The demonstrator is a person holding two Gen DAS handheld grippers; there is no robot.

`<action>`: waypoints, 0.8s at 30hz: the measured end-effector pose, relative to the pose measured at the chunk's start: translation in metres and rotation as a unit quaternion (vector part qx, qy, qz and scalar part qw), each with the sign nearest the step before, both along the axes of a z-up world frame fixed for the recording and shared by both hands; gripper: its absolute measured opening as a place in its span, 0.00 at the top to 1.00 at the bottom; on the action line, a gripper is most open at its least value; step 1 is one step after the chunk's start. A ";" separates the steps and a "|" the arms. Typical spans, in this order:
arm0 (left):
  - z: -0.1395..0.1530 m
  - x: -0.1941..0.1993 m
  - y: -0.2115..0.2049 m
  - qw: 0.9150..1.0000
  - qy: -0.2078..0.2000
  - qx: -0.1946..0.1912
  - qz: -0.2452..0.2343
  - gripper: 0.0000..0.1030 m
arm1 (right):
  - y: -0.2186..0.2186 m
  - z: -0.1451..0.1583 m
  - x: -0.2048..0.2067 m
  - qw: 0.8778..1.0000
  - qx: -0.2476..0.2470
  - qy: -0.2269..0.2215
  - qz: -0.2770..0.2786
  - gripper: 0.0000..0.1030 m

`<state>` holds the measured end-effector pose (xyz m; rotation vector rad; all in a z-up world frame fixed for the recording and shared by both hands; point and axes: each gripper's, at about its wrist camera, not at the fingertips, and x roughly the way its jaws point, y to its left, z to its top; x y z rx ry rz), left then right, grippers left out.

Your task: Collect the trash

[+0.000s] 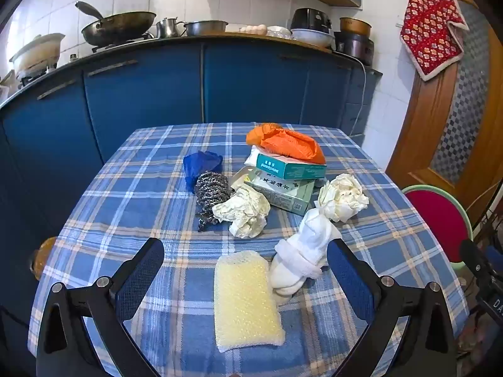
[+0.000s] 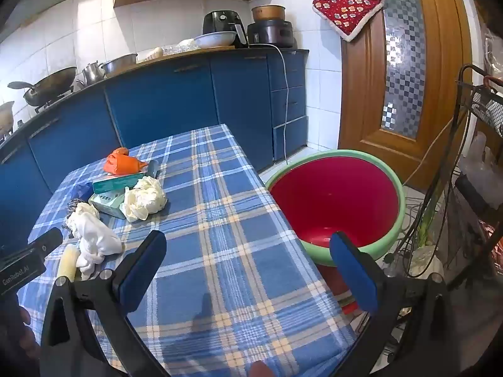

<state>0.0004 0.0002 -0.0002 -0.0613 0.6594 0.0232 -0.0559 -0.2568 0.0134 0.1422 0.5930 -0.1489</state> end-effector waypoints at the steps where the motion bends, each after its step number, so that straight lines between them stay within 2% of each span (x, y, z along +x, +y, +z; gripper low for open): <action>1: 0.000 0.000 0.000 1.000 0.000 0.000 0.001 0.00 | 0.000 0.000 0.000 1.000 0.001 -0.002 -0.001 0.01; 24: 0.001 -0.001 -0.006 1.000 -0.005 -0.004 0.000 0.00 | 0.000 0.004 0.000 1.000 0.001 -0.005 -0.001 0.01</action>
